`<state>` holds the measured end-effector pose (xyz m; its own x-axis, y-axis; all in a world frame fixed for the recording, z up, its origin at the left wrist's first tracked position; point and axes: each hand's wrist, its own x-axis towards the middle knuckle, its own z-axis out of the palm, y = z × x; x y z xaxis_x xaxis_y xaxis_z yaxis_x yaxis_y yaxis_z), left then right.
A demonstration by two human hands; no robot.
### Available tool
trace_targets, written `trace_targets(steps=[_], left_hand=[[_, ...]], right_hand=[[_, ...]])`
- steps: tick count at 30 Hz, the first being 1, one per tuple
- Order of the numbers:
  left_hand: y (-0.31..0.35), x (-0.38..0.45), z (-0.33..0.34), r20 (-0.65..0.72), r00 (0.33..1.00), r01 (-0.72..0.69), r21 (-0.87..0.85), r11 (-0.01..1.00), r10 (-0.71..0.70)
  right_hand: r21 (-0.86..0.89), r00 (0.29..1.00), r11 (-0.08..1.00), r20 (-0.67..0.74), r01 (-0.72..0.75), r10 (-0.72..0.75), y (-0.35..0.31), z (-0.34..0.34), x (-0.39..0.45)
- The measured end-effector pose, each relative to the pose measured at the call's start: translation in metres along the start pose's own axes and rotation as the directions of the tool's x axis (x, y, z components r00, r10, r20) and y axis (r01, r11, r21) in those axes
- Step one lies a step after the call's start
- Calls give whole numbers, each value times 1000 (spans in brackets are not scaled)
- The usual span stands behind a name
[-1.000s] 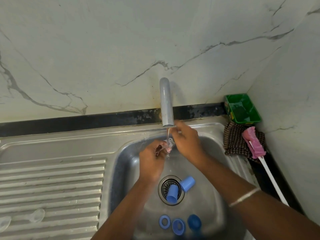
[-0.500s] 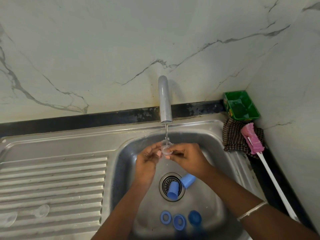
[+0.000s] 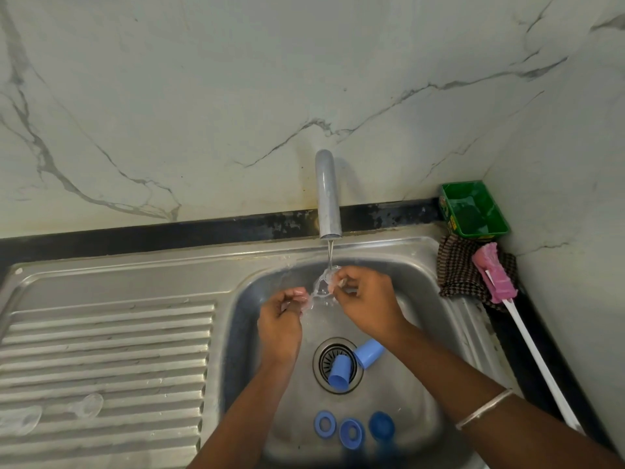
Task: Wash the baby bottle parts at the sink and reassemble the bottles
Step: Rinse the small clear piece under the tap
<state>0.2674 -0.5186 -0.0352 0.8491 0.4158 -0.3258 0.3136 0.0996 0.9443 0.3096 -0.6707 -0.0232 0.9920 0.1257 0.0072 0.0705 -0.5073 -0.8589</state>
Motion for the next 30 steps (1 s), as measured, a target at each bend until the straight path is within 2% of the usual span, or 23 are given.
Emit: trace_targets(steps=[3,5,7,9,11,12,15,18,19,20,21,22,23,24,26,28,30], left_hand=[[4,-2,5,83,996,-15,16,1000,13],[8,-4,8,148,989,-34,33,999,29],[15,-3,12,196,980,-36,28,999,30],[23,-1,16,243,970,-47,71,996,28],[28,3,19,310,949,-118,189,975,55],[28,3,20,328,942,-162,256,953,72],[32,5,25,326,936,-262,393,881,133],[35,8,25,258,957,-233,408,883,133],[34,11,25,236,965,-207,416,885,115],[33,13,24,223,971,-175,435,883,83],[32,16,23,215,976,-139,452,881,43],[30,18,23,211,978,-99,462,881,-1],[28,19,22,208,977,-64,461,885,-38],[25,19,21,195,979,-37,456,889,-59],[18,18,18,142,989,-23,457,889,-48],[12,17,14,115,993,-17,434,901,-37],[11,16,13,102,989,63,346,936,-104]], right_hand=[[215,972,949,96,-230,214,-4,2,2],[471,913,783,195,-407,358,-8,4,4],[638,845,568,284,-519,453,-11,5,4],[734,775,356,360,-579,518,-11,6,5],[795,700,138,420,-590,577,-8,5,6],[807,672,63,442,-587,595,-6,5,6],[803,630,-7,473,-596,616,-2,6,6],[805,653,28,459,-592,603,-3,9,7],[811,675,75,427,-580,602,-3,9,7],[806,719,194,355,-559,597,-2,10,7],[749,783,400,247,-529,571,0,11,7],[606,855,644,123,-467,505,1,11,6],[411,916,833,18,-372,400,4,11,4],[254,963,934,-30,-252,268,6,11,3],[129,999,991,11,36,-38,11,10,-1],[25,959,959,35,281,-282,16,9,-3],[0,961,961,0,277,-277,18,9,-4]])
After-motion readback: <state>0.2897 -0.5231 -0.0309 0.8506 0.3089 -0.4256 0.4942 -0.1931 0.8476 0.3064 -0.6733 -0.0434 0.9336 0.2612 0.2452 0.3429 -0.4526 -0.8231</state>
